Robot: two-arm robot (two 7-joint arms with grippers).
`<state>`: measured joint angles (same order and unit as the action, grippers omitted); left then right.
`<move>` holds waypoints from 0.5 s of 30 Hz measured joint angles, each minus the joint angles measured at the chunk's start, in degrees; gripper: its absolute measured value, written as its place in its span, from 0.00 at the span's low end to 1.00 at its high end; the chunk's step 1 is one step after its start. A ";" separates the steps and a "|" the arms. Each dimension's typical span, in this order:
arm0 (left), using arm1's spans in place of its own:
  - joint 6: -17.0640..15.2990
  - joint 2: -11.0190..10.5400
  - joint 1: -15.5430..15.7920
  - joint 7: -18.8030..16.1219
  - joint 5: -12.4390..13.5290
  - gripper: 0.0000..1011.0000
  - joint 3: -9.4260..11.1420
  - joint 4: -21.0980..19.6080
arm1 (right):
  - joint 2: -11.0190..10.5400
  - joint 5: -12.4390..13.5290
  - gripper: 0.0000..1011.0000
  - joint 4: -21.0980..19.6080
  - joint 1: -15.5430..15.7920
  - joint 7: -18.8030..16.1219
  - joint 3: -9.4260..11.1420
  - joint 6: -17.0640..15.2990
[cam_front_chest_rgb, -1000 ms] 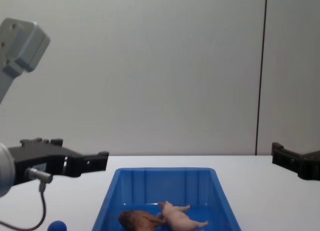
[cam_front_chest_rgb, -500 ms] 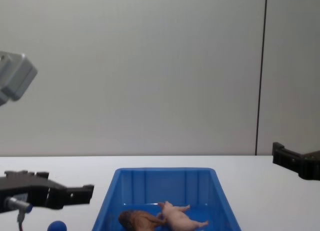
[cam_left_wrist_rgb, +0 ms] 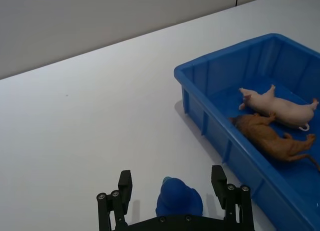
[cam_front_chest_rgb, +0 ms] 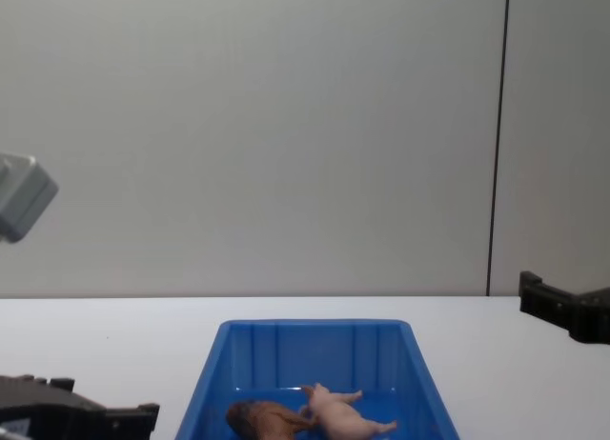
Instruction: Pick up the two dolls from the table and place them into the box.
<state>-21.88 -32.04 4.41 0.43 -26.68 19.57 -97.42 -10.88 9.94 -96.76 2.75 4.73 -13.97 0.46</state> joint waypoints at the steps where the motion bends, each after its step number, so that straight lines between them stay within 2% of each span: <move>1: -0.04 0.00 -0.03 0.04 -0.02 0.99 -0.03 0.17 | 0.00 0.00 0.99 0.00 0.00 0.00 0.00 0.00; 10: -0.30 0.34 0.33 1.23 0.30 0.99 -0.11 2.05 | 0.00 0.00 0.99 0.00 0.00 0.00 0.00 0.00; 15: -0.46 0.71 0.87 2.23 0.92 0.92 -0.11 3.22 | 0.00 0.00 0.99 0.00 0.00 0.00 0.00 0.00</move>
<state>-22.34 -31.33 5.27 2.66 -25.76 19.46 -94.20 -10.88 9.94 -96.77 2.75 4.72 -13.97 0.46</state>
